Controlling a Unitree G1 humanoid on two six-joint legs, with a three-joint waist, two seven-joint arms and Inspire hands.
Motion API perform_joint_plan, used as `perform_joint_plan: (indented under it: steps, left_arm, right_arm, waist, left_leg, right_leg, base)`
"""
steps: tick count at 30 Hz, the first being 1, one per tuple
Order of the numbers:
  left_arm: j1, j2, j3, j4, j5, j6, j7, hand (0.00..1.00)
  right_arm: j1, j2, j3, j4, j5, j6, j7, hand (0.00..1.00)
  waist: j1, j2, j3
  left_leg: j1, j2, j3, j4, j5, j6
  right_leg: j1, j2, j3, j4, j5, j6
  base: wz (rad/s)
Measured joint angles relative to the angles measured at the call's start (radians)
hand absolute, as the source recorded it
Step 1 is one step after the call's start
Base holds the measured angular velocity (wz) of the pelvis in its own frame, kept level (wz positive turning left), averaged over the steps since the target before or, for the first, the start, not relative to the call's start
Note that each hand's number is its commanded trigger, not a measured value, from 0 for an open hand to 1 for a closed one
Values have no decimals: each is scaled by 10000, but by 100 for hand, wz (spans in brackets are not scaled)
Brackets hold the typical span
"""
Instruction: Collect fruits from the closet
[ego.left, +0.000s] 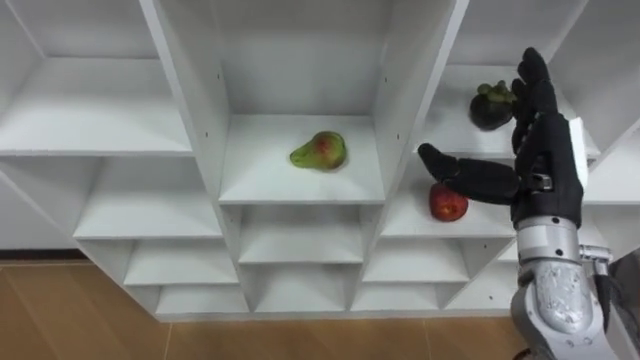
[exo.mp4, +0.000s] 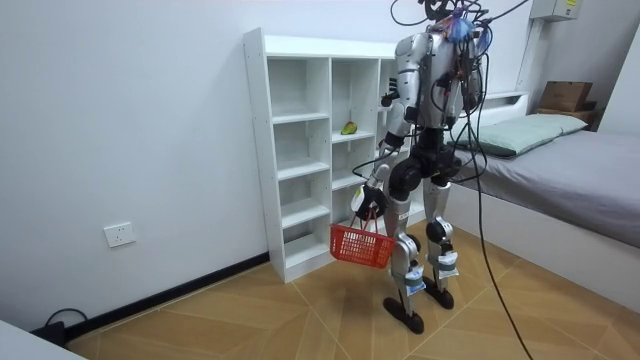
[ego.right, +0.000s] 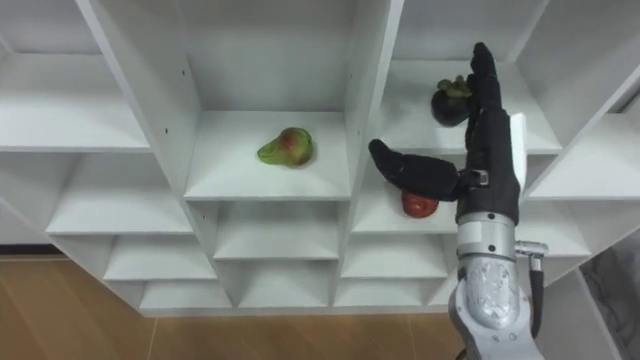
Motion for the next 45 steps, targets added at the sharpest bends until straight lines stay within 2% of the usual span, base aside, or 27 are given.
perform_joint_plan:
  steps: [3, 10, 17, 21, 30, 34, 42, 45]
  left_arm:
    - [36, 7, 106, -6, 8, 115, 17, 100]
    - [104, 6, 697, -141, 8, 103, 34, 100]
    - [217, 13, 704, -201, 4, 50, 47, 100]
    - [286, 13, 728, -218, 4, -36, 45, 100]
    - [300, 27, 719, -262, -32, -96, 20, 100]
    - [313, 24, 751, -404, -6, -81, -32, 100]
    - [337, 21, 1076, -617, 0, 72, -468, 100]
    - [310, 20, 1072, -619, 1, 207, -467, 100]
  right_arm:
    - [-64, -197, -175, 0, -1, 0, -173, 0]
    - [-157, -230, -679, 313, 336, 13, -296, 0]
    - [-477, -338, -1254, 326, 622, 9, -530, 0]
    - [-614, -666, -1295, 325, 697, -1, -673, 0]
    - [-625, -679, -1276, 727, 824, -43, -722, 0]
    - [-633, -678, -1268, 1163, 1089, -9, -408, 0]
    - [-1723, -679, -1050, 2598, 1082, 95, 384, 0]
    - [-2133, -678, -821, 2966, 1077, 307, 604, 0]
  waist:
    - [9, -5, -4]
    - [112, -18, -19]
    - [47, -37, -2]
    - [91, -72, 9]
    - [155, -151, 24]
    - [251, -154, 30]
    - [279, -205, 19]
    - [292, -307, -9]
  left_leg:
    - [5, 0, -50, 0, 1, 0]
    - [37, -2, -67, 4, 4, -1]
    - [-9, -2, -196, 93, 17, -21]
    - [-6, -1, -194, 123, 20, -26]
    - [-22, -2, -233, 183, 19, -27]
    - [-38, -2, -235, 178, 19, -27]
    - [-80, -24, -368, 203, 27, -31]
    - [-84, -25, -414, 202, 29, -33]
  right_leg:
    - [14, 1, -7, 0, 0, 0]
    - [63, -3, -35, -2, 0, 0]
    - [144, -11, -266, -21, 0, 0]
    - [162, -11, -267, -13, 0, 0]
    - [197, -22, -335, 2, 0, 0]
    - [182, -26, -339, 11, 0, 0]
    - [182, -50, -523, 6, -1, 1]
    - [188, -51, -567, -1, -1, 1]
  base:
    - [3]
    - [0]
    - [6]
    - [1]
    - [1]
    - [0]
    - [5]
    - [3]
